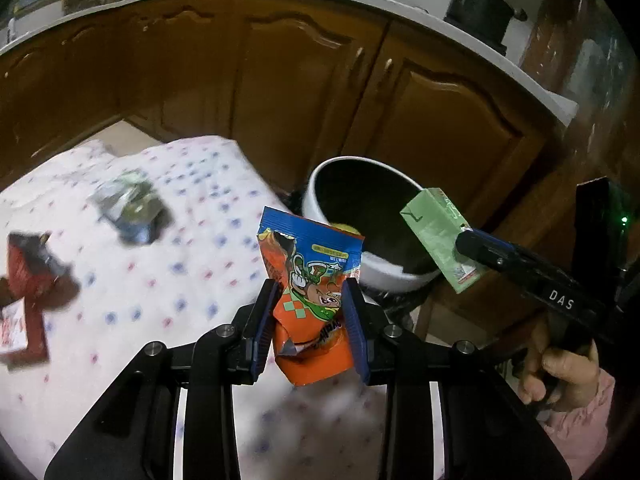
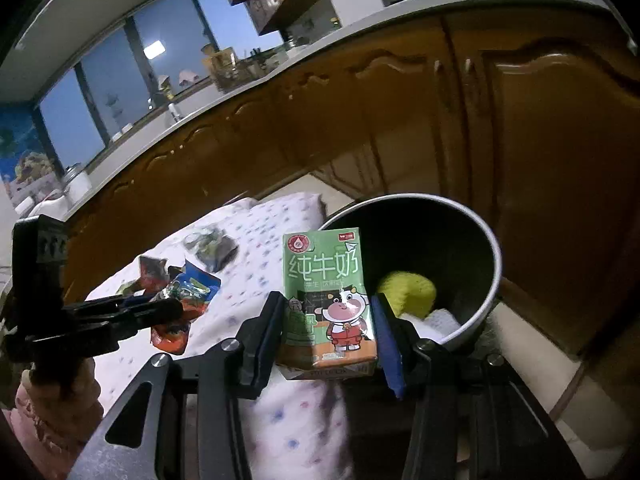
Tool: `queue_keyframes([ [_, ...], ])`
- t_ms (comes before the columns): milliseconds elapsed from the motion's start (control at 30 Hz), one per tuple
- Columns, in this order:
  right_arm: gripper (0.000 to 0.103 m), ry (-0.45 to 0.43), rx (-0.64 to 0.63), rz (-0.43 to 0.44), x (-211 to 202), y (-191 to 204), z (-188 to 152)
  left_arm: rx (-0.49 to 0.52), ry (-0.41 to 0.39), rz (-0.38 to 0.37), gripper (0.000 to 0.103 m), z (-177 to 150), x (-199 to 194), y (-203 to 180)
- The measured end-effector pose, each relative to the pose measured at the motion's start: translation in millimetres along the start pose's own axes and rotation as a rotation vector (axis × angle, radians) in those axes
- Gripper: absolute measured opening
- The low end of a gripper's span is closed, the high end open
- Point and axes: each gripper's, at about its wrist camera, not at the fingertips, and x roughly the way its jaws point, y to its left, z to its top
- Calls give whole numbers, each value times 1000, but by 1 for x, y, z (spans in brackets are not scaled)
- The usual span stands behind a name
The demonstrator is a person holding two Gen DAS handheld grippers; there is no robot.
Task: Collect trash
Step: 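Carry the candy bag and milk carton over the black bin and release both, then grasp the green drink pouch with the left tool while the right tool grasps the red snack bag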
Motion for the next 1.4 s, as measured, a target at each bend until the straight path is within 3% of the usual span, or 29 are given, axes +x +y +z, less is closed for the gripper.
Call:
queue_keyframes([
  [567,45,35,76,-87,30,-54,27,50,88,-3,32,69,87,-43],
  [900,47,88,93,-117,47,-69,32,70,150,19,37,72,123,-54],
  [967,47,86,115,-115,47,-73,32,54,152,7,59,73,124,-54],
  [1033,47,73,132,-108,42,-76,32,43,126,2,70,70,117,-50],
  [1400,56,-20,147,-23,8,-48,20,-83,29,-8,71,32,60,-6],
])
